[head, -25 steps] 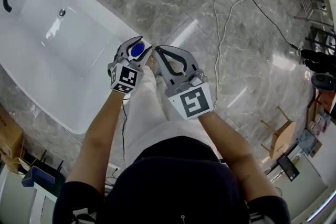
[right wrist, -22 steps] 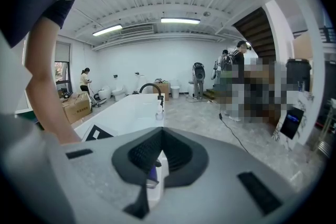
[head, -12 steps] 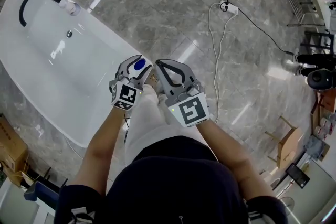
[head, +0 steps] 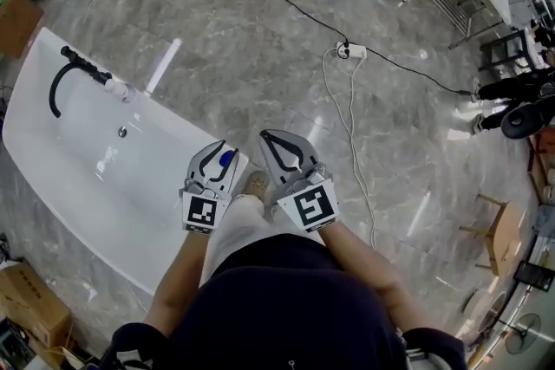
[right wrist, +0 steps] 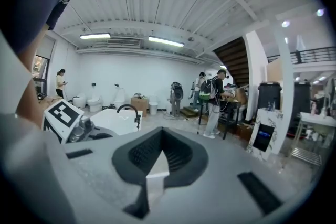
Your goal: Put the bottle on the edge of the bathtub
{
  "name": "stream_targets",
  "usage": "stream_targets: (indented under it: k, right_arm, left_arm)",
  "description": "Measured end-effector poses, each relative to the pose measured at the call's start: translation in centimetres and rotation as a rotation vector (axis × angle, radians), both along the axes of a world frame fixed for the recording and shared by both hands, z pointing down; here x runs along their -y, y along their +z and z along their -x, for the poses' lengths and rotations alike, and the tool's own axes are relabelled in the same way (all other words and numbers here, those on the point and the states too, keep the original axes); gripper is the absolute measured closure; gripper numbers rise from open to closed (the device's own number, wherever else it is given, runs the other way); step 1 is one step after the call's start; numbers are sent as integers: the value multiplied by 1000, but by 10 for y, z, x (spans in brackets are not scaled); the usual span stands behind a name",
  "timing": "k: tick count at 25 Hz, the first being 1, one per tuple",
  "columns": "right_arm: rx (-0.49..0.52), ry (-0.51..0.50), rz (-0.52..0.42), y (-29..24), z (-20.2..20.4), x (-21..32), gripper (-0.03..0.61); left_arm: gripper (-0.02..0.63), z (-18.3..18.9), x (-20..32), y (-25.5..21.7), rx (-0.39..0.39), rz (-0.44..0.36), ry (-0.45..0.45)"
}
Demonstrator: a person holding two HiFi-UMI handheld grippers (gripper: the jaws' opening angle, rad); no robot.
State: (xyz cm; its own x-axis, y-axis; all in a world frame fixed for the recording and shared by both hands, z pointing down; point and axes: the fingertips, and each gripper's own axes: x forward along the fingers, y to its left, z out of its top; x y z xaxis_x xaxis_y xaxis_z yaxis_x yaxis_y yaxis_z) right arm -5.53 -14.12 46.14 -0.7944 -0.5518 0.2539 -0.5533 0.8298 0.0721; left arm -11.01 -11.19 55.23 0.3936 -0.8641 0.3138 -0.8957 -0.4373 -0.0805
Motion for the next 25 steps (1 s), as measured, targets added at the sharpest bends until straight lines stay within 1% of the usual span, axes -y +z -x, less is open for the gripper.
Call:
stream_targets:
  k: [2, 5, 7, 9, 11, 14, 18, 21, 23, 25]
  right_arm:
    - [23, 47, -23, -12, -10, 4, 577]
    - [56, 128, -72, -33, -27, 16, 577]
    - [75, 173, -107, -47, -40, 27, 577]
    - [96, 207, -123, -59, -53, 32, 577]
    - [103, 220, -152, -72, -64, 33, 577]
    - [123, 218, -205, -97, -69, 35, 577]
    - [187, 192, -267, -142, -63, 40, 577]
    - [224, 133, -291, -168, -51, 42, 577]
    - [243, 80, -304, -180, -45, 40, 577]
    - [265, 38, -311, -192, -42, 38, 577]
  left_arm:
    - [524, -1, 3, -26, -20, -47, 0]
    - [594, -4, 17, -74, -54, -151, 17]
    - [609, -6, 30, -103, -75, -202, 9]
    - [611, -6, 38, -125, -91, -211, -23]
    - [611, -8, 43, -147, -115, -248, -56]
    - [611, -5, 44, -179, -116, -299, -101]
    - [611, 12, 44, -220, -77, -361, -205]
    - [611, 31, 40, -244, -69, -390, -311]
    - [611, 39, 32, -257, -80, -416, -378]
    - [611, 43, 24, -271, -101, -439, -423]
